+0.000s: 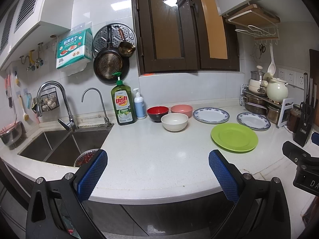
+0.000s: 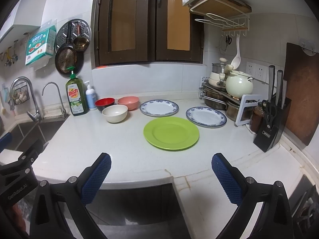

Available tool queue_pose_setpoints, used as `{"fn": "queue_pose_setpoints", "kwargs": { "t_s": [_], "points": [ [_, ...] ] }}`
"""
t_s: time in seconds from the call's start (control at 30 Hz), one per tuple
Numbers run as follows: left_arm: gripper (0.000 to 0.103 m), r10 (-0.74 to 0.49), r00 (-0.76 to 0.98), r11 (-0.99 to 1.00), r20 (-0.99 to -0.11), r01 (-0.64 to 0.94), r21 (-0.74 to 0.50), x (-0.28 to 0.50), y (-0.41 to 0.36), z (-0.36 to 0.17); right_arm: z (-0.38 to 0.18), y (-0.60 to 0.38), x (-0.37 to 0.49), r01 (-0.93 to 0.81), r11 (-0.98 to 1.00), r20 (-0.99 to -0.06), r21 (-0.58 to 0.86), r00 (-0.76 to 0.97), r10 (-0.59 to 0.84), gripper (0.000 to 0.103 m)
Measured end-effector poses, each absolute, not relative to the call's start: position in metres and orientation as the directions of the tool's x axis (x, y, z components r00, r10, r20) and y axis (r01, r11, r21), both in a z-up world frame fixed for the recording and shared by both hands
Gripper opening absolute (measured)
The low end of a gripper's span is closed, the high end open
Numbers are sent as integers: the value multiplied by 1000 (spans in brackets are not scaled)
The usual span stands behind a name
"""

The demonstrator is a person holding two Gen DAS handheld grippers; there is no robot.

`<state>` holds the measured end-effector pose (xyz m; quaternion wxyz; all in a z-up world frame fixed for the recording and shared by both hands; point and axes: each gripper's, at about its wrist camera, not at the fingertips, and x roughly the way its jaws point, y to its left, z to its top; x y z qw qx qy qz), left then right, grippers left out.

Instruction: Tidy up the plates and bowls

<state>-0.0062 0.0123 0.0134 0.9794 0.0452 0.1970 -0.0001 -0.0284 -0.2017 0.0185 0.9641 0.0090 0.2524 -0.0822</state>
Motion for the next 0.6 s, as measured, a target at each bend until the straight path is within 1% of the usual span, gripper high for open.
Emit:
{"fn": "queue_pose_setpoints", "kwargs": {
  "t_s": [0.6],
  "points": [
    [103, 22, 922, 995, -385, 16, 95, -3, 13, 15, 20, -204, -22, 155, 988, -494, -24, 857, -146, 102]
  ]
}}
